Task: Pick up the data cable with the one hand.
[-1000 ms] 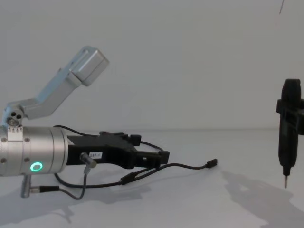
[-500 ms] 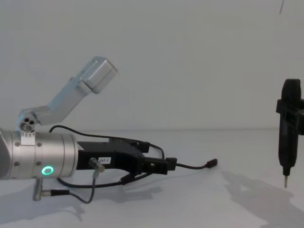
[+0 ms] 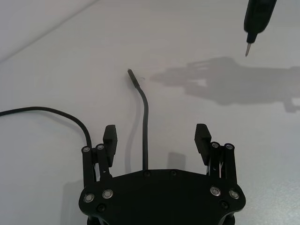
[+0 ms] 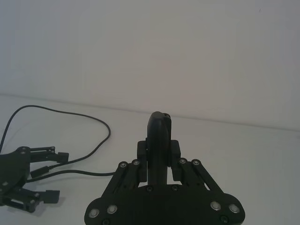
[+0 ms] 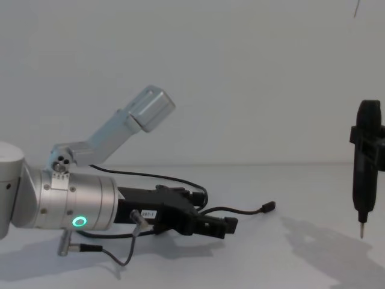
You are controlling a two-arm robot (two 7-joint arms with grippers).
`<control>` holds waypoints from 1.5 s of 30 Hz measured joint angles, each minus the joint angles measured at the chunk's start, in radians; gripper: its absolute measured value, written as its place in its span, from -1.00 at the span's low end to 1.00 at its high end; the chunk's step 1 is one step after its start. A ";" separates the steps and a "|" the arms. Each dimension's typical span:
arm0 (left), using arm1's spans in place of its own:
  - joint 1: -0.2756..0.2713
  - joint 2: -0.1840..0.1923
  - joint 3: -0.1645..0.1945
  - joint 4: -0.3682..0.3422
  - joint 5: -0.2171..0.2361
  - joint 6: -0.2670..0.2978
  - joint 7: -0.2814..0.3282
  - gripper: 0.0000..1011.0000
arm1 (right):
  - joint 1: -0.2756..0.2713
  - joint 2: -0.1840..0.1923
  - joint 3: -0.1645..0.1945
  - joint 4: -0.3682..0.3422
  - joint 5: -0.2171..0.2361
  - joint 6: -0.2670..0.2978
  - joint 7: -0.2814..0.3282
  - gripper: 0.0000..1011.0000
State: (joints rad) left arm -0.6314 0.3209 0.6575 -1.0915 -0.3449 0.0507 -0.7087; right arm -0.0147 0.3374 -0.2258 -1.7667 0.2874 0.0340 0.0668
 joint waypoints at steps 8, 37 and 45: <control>-0.021 -0.007 0.021 0.022 0.036 0.005 0.001 0.73 | 0.000 0.000 0.000 0.000 0.000 0.000 0.000 -0.45; 0.012 0.007 0.000 -0.010 0.073 0.041 0.052 -0.92 | 0.000 0.000 0.000 0.000 0.000 0.000 0.000 -0.45; 0.003 -0.004 -0.014 -0.007 0.068 0.011 0.038 -0.92 | 0.000 0.000 0.000 0.000 0.000 0.000 0.000 -0.45</control>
State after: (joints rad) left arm -0.6281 0.3170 0.6440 -1.0987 -0.2771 0.0613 -0.6707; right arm -0.0147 0.3375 -0.2258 -1.7667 0.2873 0.0340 0.0668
